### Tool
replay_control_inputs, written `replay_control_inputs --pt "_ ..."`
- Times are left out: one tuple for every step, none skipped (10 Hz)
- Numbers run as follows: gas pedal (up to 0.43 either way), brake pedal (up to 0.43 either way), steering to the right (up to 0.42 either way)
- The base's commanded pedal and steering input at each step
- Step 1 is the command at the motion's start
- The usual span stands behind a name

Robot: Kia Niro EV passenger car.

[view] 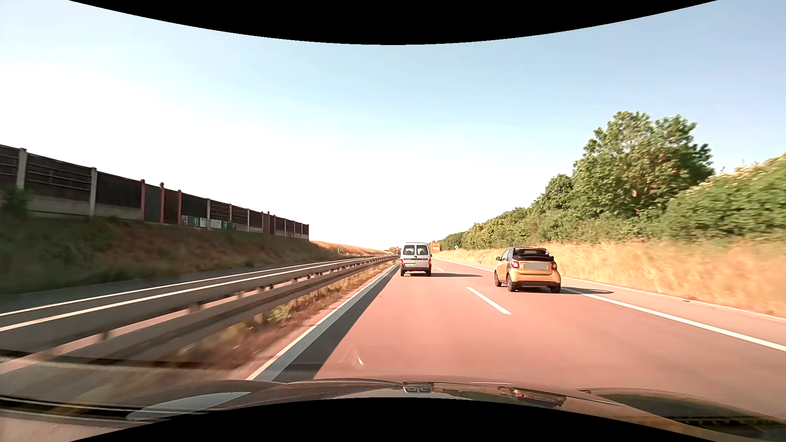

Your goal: Follow the waypoints while adhering to traffic rules and regulations

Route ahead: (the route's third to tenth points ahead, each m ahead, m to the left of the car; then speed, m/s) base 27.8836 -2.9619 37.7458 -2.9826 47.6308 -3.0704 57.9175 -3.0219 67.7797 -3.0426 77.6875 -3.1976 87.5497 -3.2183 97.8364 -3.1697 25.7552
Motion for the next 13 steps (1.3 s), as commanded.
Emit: replay_control_inputs --pt "0.39 0.006 -0.003" --pt "0.39 0.006 -0.003" --pt "0.39 0.006 -0.003" --pt "0.409 0.006 -0.004" --pt "0.421 0.006 -0.004" --pt "0.429 0.006 -0.004" --pt "0.429 0.006 -0.004" --pt "0.449 0.006 -0.004" --pt "0.449 0.006 -0.004" --pt "0.449 0.006 -0.003" --pt "0.449 0.006 -0.004" --pt "0.449 0.006 -0.003" --pt "0.449 0.006 -0.002"
